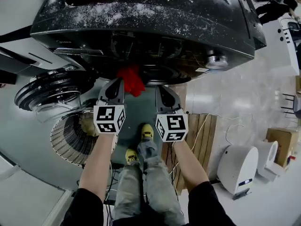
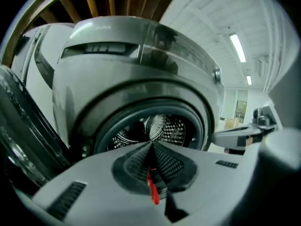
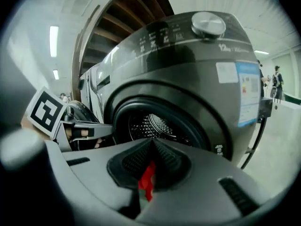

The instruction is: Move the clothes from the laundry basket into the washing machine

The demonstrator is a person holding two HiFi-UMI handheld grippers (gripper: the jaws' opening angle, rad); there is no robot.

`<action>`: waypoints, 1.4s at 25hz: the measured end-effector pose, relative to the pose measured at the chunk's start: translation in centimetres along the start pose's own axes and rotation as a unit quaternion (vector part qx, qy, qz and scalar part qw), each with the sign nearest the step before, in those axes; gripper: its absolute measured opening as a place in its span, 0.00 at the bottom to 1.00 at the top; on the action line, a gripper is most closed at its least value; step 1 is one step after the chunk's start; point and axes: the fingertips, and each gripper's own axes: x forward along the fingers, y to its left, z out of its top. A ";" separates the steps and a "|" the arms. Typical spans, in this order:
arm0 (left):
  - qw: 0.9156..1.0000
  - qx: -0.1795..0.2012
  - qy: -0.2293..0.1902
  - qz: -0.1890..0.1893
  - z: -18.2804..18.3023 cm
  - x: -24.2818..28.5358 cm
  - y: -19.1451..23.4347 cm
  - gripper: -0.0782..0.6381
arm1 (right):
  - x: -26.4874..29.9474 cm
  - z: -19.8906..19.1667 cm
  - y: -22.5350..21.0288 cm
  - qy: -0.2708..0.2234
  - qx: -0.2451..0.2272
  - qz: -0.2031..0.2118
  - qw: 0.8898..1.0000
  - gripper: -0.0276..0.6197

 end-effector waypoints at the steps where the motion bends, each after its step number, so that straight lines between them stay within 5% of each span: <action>1: 1.000 0.007 0.001 -0.002 0.9 -0.9 -0.4 0.12 | -1.0 0.8 0.0 0.002 0.000 -0.004 1.000 0.05; 4: 0.999 0.032 0.002 -0.015 3.6 -3.9 -2.3 0.12 | -4.1 3.3 0.5 0.010 -0.004 -0.019 1.000 0.05; 17: 0.999 0.024 -0.036 -0.026 17.1 -16.2 -5.3 0.12 | -14.8 17.0 5.3 -0.022 0.025 -0.038 0.999 0.05; 35: 0.995 0.048 -0.084 -0.019 29.2 -27.1 -6.7 0.12 | -24.9 27.7 7.7 -0.059 0.010 -0.032 0.998 0.05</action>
